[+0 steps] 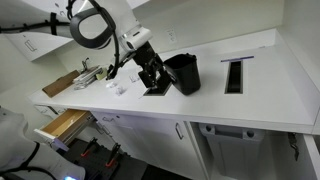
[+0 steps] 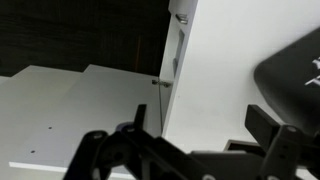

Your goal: Close the cabinet door on the far right

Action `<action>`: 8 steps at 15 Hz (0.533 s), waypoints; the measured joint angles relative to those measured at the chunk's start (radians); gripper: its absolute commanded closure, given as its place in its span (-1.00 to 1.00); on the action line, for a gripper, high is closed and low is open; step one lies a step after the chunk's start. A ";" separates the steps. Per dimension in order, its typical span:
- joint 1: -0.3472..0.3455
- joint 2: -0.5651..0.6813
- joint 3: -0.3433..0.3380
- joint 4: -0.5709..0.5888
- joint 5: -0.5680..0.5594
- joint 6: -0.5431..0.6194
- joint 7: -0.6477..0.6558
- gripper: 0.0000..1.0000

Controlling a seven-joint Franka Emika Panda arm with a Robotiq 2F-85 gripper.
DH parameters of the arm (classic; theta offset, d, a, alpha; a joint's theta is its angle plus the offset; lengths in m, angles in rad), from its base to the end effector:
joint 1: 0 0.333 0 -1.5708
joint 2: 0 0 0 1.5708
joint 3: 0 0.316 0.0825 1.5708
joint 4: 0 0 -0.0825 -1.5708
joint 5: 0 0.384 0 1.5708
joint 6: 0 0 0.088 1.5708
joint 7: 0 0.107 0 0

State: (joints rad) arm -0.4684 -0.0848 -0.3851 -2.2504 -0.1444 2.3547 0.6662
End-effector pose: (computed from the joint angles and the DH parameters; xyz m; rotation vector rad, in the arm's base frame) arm 0.3434 -0.3996 0.4162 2.2919 -1.9875 0.2675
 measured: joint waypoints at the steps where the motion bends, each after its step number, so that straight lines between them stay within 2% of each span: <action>1: -0.010 0.019 -0.017 0.023 -0.003 0.001 0.003 -1.00; 4: -0.016 0.052 -0.036 0.073 -0.002 0.001 0.004 -1.00; 8: -0.015 0.065 -0.035 0.084 -0.002 0.001 0.005 -1.00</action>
State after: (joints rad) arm -0.4839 -0.0195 -0.4202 -2.1661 -0.1467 2.3556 0.6707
